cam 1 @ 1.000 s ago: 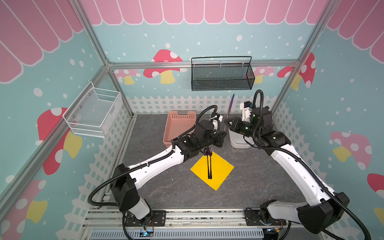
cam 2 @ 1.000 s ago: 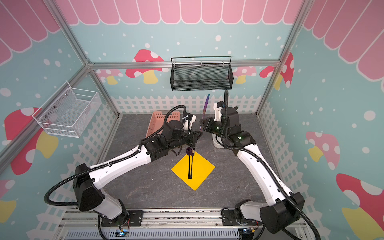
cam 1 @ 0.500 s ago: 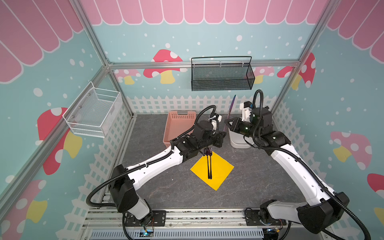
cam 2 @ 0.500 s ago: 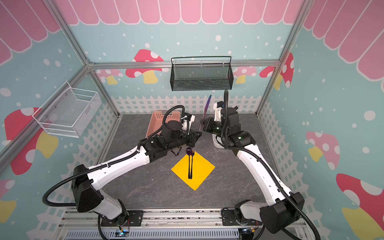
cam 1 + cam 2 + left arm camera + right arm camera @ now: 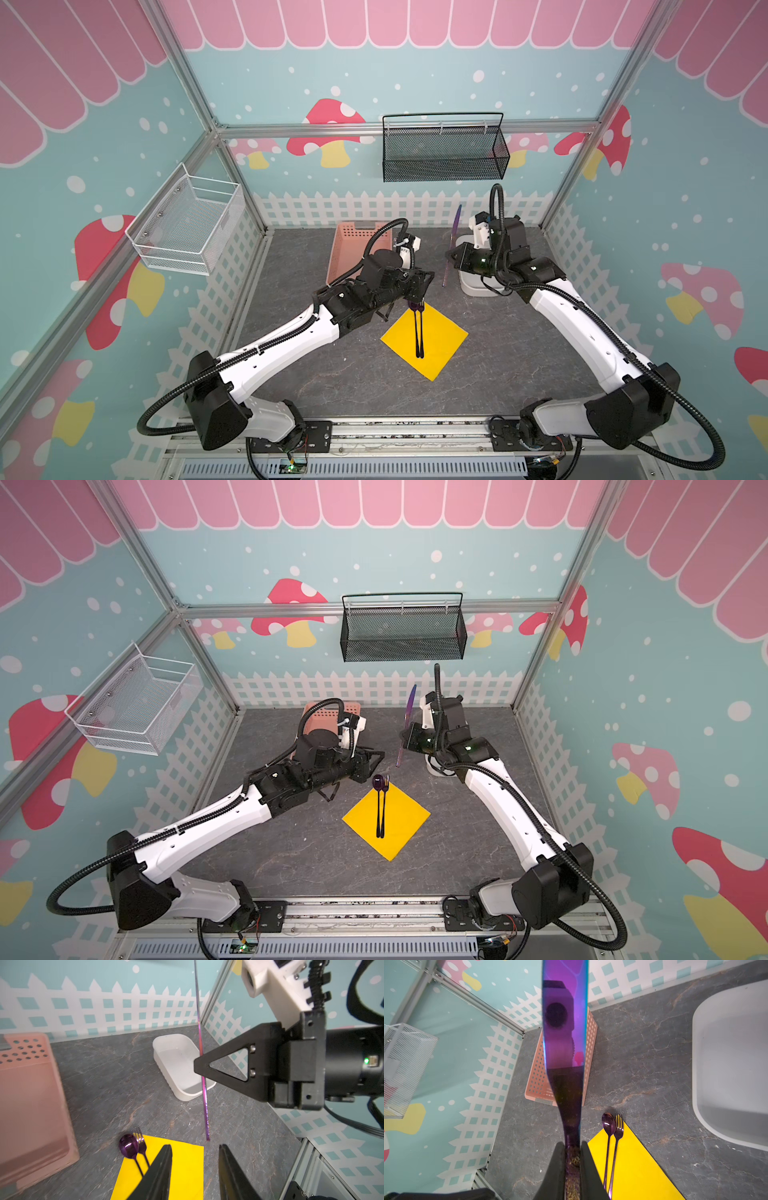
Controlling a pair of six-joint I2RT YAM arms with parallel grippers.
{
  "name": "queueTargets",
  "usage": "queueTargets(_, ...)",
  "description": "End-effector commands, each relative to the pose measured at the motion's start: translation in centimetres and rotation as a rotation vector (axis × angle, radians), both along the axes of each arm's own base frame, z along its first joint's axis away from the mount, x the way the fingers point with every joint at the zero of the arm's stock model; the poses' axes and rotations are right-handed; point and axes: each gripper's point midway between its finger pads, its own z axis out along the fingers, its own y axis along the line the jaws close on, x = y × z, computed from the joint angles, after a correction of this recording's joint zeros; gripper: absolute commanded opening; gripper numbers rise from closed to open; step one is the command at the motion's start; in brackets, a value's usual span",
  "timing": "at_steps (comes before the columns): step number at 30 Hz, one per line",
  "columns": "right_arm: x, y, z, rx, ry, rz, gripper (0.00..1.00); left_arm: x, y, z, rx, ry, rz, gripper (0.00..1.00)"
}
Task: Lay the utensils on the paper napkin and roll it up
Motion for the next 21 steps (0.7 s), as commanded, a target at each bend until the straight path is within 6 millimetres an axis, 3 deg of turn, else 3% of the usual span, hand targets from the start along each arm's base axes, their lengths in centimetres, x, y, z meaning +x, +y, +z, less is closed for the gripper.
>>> queueTargets(1, -0.9, 0.8, -2.0, -0.051, 0.057, 0.051, 0.04, 0.1, 3.4, -1.4, 0.072, 0.036, 0.037, 0.4)
queueTargets(7, -2.8, 2.0, -8.0, -0.117, 0.2, 0.083, 0.04, 1.5, 9.7, -3.2, 0.143, 0.069, 0.119, 0.41)
queueTargets(12, -4.9, 2.2, -13.3, -0.178, 0.331, 0.084, 0.04, 2.3, 13.4, -4.9, 0.26, 0.073, 0.165, 0.41)
queueTargets(21, -7.1, 2.2, -19.3, -0.223, 0.467, 0.031, 0.03, 2.7, 15.5, -7.4, 0.287, 0.129, 0.176, 0.41)
